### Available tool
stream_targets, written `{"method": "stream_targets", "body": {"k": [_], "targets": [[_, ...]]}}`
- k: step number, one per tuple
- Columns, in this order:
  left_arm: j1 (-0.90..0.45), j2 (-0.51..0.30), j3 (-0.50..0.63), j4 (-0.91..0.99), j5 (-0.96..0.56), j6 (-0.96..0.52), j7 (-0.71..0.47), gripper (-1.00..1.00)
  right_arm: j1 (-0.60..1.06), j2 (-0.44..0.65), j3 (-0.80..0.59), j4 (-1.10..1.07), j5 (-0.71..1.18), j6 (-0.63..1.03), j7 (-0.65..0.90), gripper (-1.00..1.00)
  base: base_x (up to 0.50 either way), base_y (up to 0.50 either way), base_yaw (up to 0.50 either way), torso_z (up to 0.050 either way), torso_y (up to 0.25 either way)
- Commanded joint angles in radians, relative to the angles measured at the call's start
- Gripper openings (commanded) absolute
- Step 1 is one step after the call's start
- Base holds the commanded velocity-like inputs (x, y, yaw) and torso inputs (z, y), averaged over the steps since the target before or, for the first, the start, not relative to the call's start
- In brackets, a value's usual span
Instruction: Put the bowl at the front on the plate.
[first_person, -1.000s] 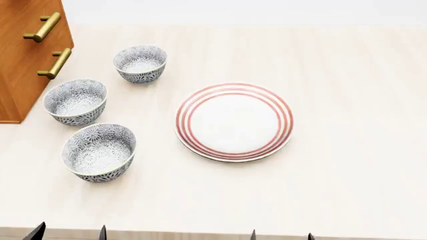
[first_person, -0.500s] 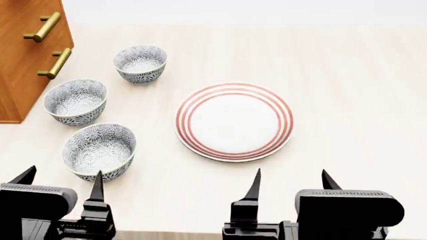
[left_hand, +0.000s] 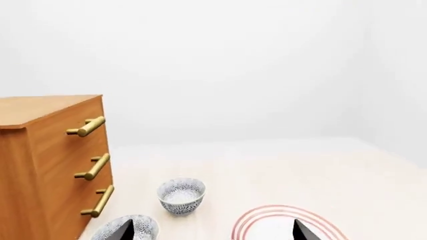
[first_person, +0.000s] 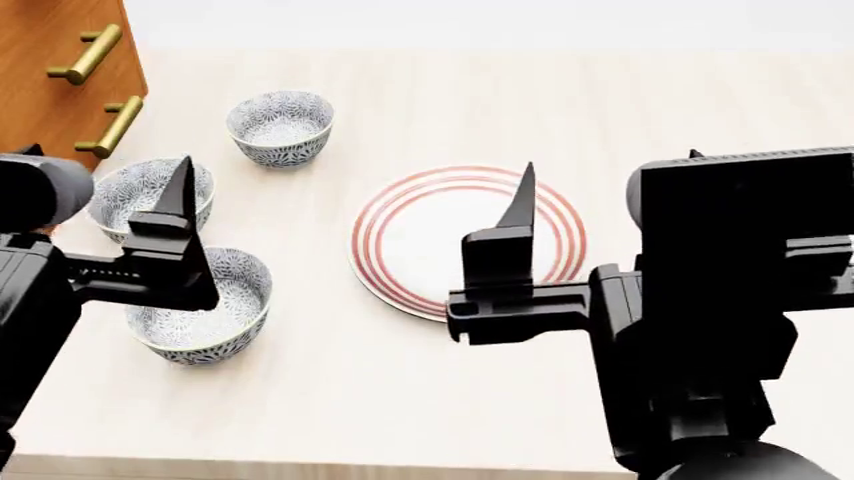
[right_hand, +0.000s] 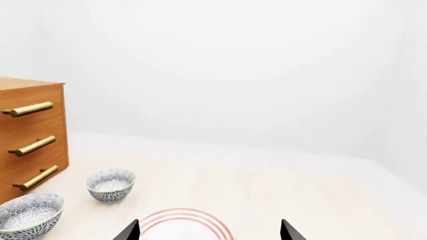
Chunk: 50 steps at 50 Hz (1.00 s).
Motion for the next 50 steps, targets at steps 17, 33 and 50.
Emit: {"method": "stream_targets", "body": {"k": [17,33,50], "targets": [[-0.495,-0.084,-0.115,-0.276,-0.837,-0.155,-0.645,1.0,0.478,0.194,-0.084,0.27,0.629,0.029,0.47,1.0,0.0,0.0,0.0,0.0,0.0],[-0.55,-0.098,-0.094,-0.334,-0.942,-0.137,-0.751,1.0,0.535,0.216,-0.145,0.286,0.604,-0.006,0.401,1.0,0.02,0.0,0.0,0.0,0.0],[-0.542,-0.12,-0.089,-0.342,-1.0,-0.103,-0.811,1.0,0.541,0.225,-0.184,0.275,0.578,-0.04,0.362,1.0,0.33,0.0,0.0,0.0,0.0]]}}
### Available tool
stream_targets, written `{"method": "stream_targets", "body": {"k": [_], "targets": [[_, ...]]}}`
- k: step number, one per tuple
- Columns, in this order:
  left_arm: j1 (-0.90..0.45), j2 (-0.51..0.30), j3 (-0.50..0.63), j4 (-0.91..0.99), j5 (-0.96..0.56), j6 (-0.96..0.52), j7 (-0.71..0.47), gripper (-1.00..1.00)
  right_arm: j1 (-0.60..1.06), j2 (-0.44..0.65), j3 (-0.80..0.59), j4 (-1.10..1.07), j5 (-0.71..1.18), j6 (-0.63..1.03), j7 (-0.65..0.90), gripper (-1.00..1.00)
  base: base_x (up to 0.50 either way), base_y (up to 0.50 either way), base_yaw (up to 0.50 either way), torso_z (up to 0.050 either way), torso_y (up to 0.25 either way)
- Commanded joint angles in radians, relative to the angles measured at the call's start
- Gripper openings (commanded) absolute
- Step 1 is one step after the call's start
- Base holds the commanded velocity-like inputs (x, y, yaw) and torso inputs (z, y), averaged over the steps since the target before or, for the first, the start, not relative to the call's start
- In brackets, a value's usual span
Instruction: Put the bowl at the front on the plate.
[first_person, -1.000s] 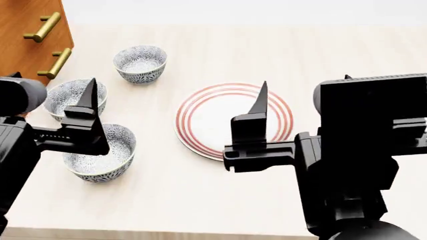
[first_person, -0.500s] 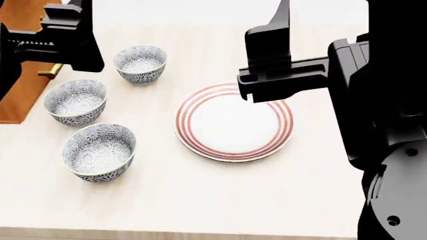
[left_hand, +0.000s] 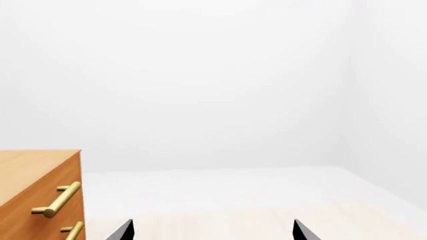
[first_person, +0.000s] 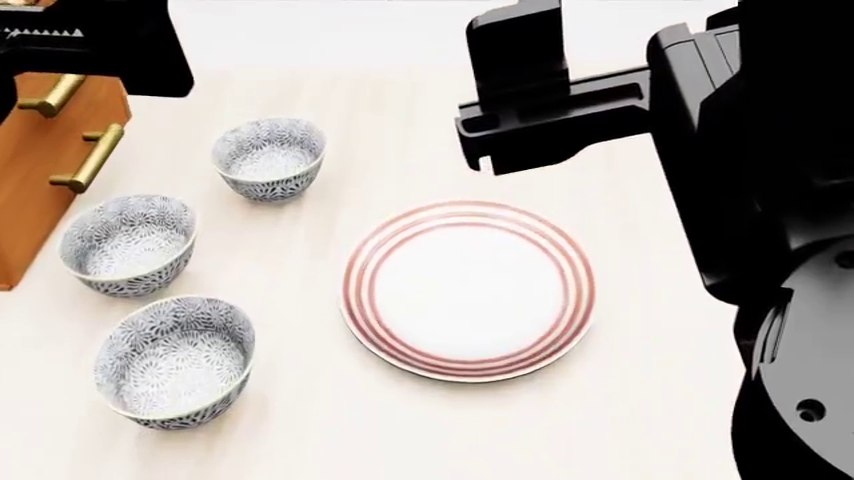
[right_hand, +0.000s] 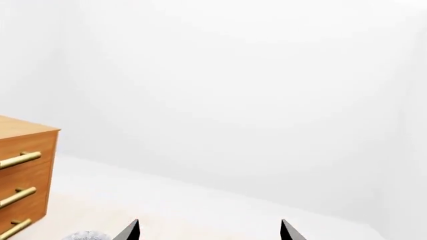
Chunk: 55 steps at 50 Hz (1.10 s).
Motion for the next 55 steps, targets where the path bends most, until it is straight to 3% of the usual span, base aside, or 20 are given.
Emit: {"method": "stream_targets", "body": {"k": [1,55], "targets": [[-0.002,-0.017,0.007,-0.011,-0.049,0.019,-0.043,1.0,0.014,0.009,-0.029,0.002,-0.01,-0.021,-0.019,1.0,0.35,0.0,0.0,0.0,0.0],[0.046,-0.096,0.097,-0.016,-0.083,0.135,-0.057,1.0,-0.001,0.057,-0.075,-0.002,0.021,-0.098,-0.001,1.0,0.13,0.0,0.0,0.0,0.0]]}}
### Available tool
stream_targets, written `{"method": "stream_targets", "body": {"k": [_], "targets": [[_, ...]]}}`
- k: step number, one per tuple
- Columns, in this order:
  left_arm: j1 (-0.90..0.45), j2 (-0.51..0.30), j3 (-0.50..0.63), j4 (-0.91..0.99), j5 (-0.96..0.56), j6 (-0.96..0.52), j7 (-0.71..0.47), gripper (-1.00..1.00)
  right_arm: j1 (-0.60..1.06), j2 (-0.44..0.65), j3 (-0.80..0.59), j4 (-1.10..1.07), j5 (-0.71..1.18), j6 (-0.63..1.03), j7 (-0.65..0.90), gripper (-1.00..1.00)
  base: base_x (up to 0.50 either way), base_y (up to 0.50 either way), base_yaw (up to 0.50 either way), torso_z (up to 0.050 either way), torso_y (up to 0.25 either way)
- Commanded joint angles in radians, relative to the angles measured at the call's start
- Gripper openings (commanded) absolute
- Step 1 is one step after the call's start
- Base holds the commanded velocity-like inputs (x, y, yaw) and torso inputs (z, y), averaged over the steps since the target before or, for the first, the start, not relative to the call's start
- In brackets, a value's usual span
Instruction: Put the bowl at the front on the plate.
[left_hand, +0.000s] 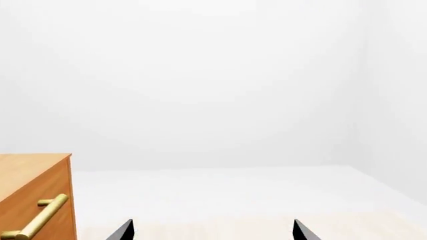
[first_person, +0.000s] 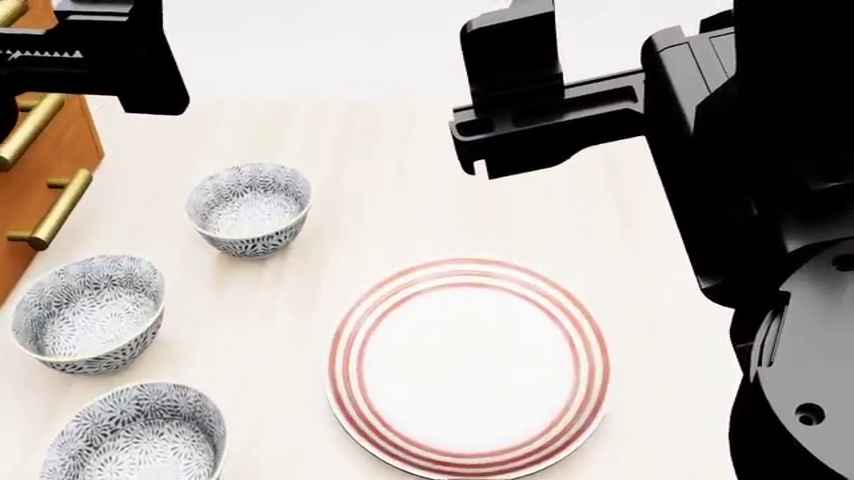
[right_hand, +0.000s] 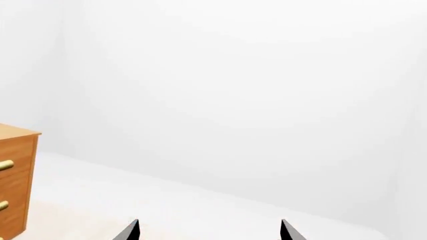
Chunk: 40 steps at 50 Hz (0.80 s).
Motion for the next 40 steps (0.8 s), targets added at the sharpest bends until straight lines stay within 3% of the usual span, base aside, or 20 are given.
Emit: {"method": "stream_targets", "body": {"k": [1,40], "targets": [[0.006,-0.012,0.015,-0.001,-0.009,0.019,-0.005,1.0,-0.003,0.009,-0.01,-0.001,0.004,-0.013,0.002,1.0,0.12,0.0,0.0,0.0,0.0],[0.016,-0.038,0.037,-0.018,-0.056,0.053,-0.04,1.0,-0.008,0.029,-0.035,-0.02,-0.031,-0.061,-0.027,1.0,0.12,0.0,0.0,0.0,0.0]]}}
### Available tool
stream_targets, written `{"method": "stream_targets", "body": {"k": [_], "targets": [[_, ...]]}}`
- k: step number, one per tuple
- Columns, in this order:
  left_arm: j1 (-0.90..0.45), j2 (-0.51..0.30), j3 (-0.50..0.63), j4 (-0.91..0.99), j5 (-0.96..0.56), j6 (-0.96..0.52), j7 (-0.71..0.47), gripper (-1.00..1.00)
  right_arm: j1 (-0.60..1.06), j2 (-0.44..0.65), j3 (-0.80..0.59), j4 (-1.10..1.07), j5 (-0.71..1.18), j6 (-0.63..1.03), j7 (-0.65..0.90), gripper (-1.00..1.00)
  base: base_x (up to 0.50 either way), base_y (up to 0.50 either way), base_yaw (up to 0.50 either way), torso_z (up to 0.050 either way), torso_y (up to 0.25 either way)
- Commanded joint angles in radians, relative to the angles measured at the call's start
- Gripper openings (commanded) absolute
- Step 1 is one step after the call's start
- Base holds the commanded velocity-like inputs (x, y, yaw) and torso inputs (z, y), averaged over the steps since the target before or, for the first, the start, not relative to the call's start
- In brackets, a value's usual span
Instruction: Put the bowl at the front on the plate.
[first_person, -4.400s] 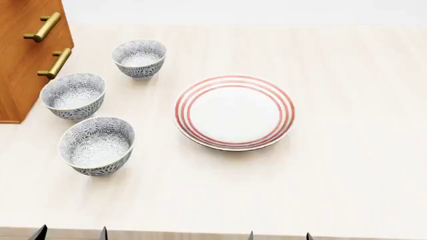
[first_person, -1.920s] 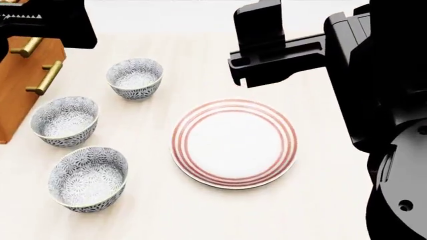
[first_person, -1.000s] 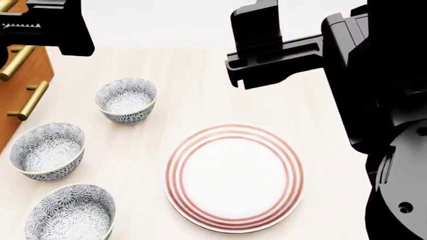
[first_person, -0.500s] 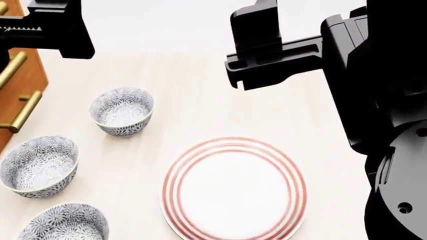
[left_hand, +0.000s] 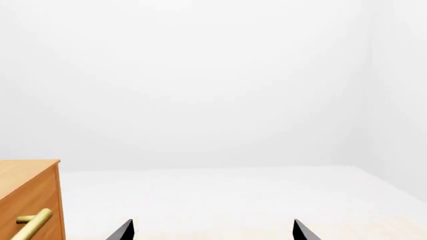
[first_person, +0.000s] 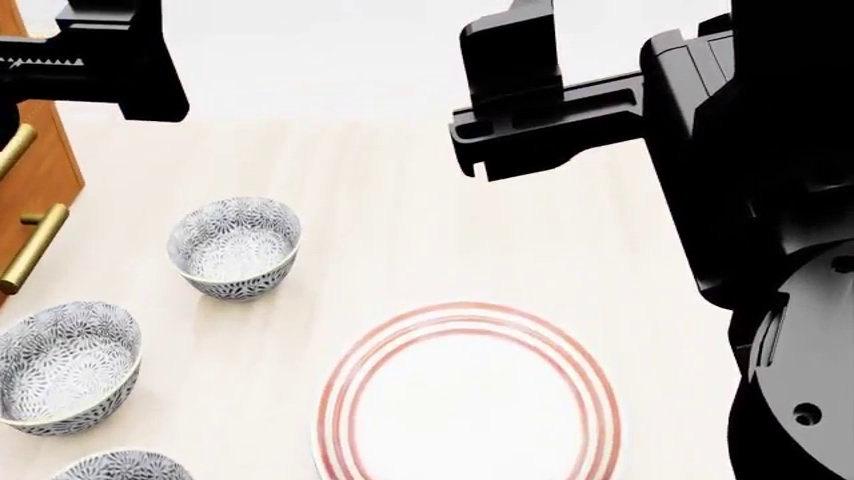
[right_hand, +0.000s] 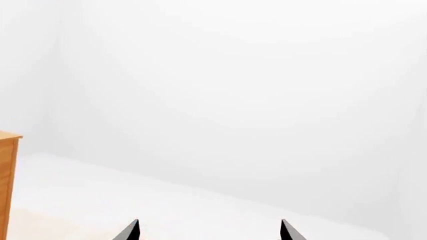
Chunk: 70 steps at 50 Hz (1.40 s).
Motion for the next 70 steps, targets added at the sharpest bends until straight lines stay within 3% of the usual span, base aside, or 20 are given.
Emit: {"method": "stream_targets", "body": {"k": [1,8,20,28,43,70], "targets": [[0.007,0.0,-0.011,-0.019,-0.045,-0.004,-0.033,1.0,-0.002,0.005,-0.002,-0.013,-0.018,-0.019,-0.014,1.0,0.0,0.0,0.0,0.0,0.0],[0.019,0.004,-0.027,-0.041,-0.098,-0.019,-0.087,1.0,-0.004,0.009,-0.007,-0.019,-0.026,-0.024,-0.026,1.0,0.0,0.0,0.0,0.0,0.0],[0.076,0.019,-0.021,-0.141,-0.354,-0.082,-0.33,1.0,-0.011,0.019,-0.009,-0.027,-0.024,-0.036,-0.031,1.0,0.0,0.0,0.0,0.0,0.0],[0.104,0.009,0.01,-0.162,-0.404,-0.078,-0.381,1.0,-0.013,0.025,-0.013,-0.031,-0.019,-0.042,-0.026,1.0,0.0,0.0,0.0,0.0,0.0],[0.182,-0.009,0.062,-0.153,-0.417,-0.067,-0.392,1.0,-0.024,0.033,-0.018,-0.033,-0.034,-0.058,-0.042,1.0,0.0,0.0,0.0,0.0,0.0],[0.379,-0.06,0.13,-0.117,-0.277,-0.023,-0.281,1.0,-0.048,0.042,-0.032,-0.039,-0.045,-0.082,-0.054,1.0,0.0,0.0,0.0,0.0,0.0]]}}
